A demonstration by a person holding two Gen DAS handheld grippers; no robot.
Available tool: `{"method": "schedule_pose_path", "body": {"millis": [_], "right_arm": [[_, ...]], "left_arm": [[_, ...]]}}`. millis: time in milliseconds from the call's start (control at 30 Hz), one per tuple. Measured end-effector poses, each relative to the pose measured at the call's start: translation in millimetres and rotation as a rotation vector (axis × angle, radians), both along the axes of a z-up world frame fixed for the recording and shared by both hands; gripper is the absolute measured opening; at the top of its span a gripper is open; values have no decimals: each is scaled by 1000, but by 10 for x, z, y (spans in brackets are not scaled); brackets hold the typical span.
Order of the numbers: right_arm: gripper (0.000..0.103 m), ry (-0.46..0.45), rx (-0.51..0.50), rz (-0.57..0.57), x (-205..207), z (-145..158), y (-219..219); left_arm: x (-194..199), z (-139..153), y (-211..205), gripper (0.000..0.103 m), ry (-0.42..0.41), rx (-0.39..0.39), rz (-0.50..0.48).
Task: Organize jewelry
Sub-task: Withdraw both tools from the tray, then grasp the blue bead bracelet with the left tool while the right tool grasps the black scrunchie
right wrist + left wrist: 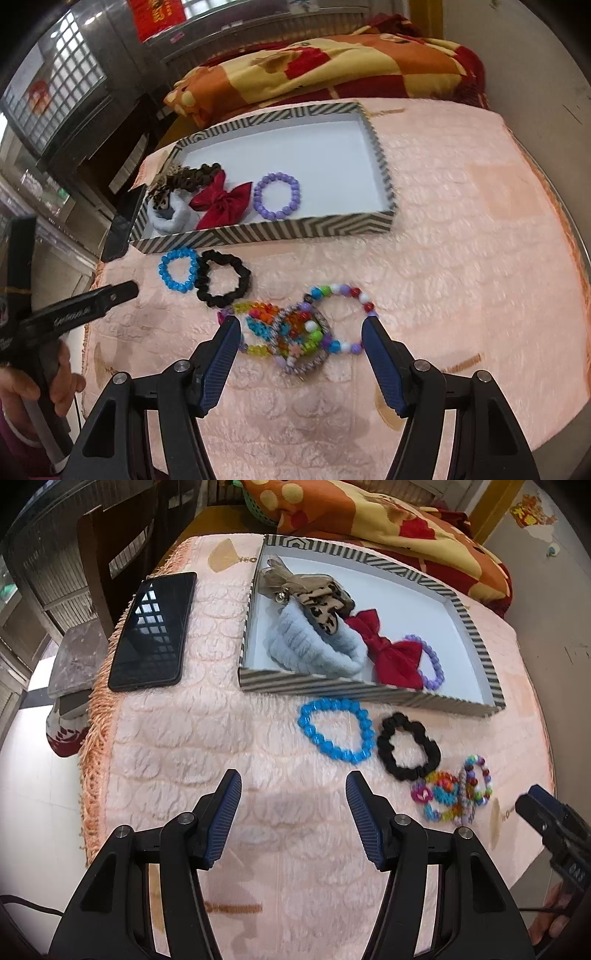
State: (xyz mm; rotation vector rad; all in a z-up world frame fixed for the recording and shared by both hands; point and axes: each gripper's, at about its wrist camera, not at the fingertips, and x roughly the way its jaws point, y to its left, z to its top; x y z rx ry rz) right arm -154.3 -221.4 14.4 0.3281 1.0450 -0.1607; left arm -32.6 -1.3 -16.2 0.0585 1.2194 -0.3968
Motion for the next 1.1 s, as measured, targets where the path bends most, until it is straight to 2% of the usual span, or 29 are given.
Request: {"method": "schedule_pose_path", "body": {"millis": [133, 333, 700, 800, 933, 967, 1033, 1067, 1100], "right_arm": [[66, 12, -6, 42, 166, -51, 63], [66, 34, -14, 131, 465, -211, 190], [65, 67, -41, 289, 950, -501, 361], [56, 81, -50, 325, 1046, -582, 398], [36, 98, -75, 364, 1115, -684, 437], [31, 92, -93, 371, 1122, -692, 452], [24, 87, -128, 386, 1128, -689, 472], [16, 85, -126, 388, 1132, -683, 462], [13, 83, -122, 385, 1119, -678, 458]], "left_arm": [[156, -79, -13, 59, 17, 0, 45], [296, -202, -151, 59, 21, 16, 52], [434, -423, -266, 59, 25, 110, 86], [454, -441, -287, 59, 8, 126, 95], [450, -465, -367, 58, -11, 152, 82], [446, -475, -392, 54, -19, 155, 76], [427, -464, -406, 37, -42, 157, 68], [422, -454, -411, 21, -42, 140, 60], [424, -445, -416, 13, -37, 133, 55]]}}
